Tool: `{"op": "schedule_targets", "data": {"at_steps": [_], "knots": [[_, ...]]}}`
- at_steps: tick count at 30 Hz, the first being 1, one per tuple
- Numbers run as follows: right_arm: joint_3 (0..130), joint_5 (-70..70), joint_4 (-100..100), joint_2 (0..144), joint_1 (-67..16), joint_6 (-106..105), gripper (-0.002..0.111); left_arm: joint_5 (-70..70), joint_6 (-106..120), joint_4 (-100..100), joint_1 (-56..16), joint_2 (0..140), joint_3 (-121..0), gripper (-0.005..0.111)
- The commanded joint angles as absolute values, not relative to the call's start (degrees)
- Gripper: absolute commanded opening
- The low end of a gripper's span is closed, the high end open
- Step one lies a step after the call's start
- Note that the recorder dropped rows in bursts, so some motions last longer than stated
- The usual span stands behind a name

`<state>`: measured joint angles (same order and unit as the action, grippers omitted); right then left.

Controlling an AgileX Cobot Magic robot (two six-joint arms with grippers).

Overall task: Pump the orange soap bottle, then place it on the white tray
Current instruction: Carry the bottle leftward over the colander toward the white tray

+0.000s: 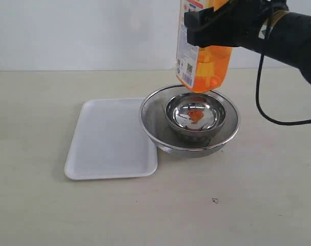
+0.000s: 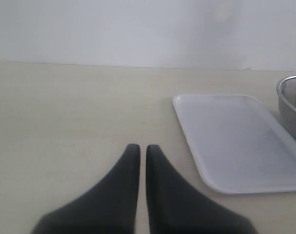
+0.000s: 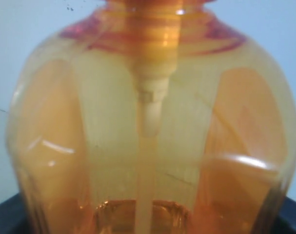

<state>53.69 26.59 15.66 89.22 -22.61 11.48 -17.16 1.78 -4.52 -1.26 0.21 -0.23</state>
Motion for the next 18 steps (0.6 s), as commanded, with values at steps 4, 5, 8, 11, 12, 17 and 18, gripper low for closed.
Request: {"op": "schedule_targets", "data": {"at_steps": [4,5,8,11,12,17,18], "knots": [[57.64,30.67,14.73,90.00,-27.98,11.26,0.000,-16.82,2.03,-4.93,-1.17,0.00,0.00,0.005],[58.01,30.17,14.73,90.40,-28.64,11.30,0.000,-16.82,2.03,-4.93,-1.17,0.00,0.00,0.005],[59.52,29.31,14.73,91.55,-30.98,11.30,0.000,-16.82,2.03,-4.93,-1.17,0.00,0.00,0.005],[61.16,29.05,14.73,92.82,-33.37,11.30,0.000,-16.82,2.03,-4.93,-1.17,0.00,0.00,0.005],[61.68,28.93,14.73,93.48,-34.17,11.30,0.000,-16.82,2.03,-4.93,-1.17,0.00,0.00,0.005],[64.24,28.83,14.85,96.22,-37.72,11.30,0.000,-16.82,2.03,-4.93,-1.17,0.00,0.00,0.005],[64.94,28.83,14.84,96.94,-38.58,11.30,0.000,-16.82,2.03,-4.93,-1.17,0.00,0.00,0.005]]}}
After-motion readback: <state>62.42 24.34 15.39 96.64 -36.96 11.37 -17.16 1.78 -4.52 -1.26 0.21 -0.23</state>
